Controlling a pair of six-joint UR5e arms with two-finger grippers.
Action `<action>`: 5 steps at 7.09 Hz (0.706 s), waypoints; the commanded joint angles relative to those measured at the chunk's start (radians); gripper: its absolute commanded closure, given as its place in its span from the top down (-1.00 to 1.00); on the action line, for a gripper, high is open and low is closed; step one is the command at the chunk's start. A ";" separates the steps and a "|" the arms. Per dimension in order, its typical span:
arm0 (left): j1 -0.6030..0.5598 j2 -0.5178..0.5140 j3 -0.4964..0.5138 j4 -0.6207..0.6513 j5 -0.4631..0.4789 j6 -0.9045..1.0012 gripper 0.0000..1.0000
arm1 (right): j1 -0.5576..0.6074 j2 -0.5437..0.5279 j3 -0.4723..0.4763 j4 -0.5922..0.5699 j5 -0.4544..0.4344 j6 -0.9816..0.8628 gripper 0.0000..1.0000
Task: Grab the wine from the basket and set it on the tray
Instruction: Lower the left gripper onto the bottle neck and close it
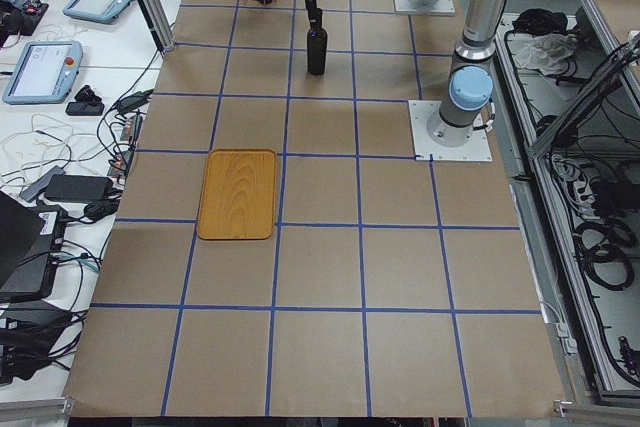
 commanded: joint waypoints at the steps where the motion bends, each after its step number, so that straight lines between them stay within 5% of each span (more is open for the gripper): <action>1: -0.011 0.004 -0.019 -0.002 -0.005 -0.012 0.85 | 0.000 -0.007 0.001 0.032 0.003 0.000 1.00; 5: -0.011 0.018 -0.023 -0.041 -0.014 -0.012 0.25 | 0.000 -0.007 0.001 0.029 -0.003 0.000 1.00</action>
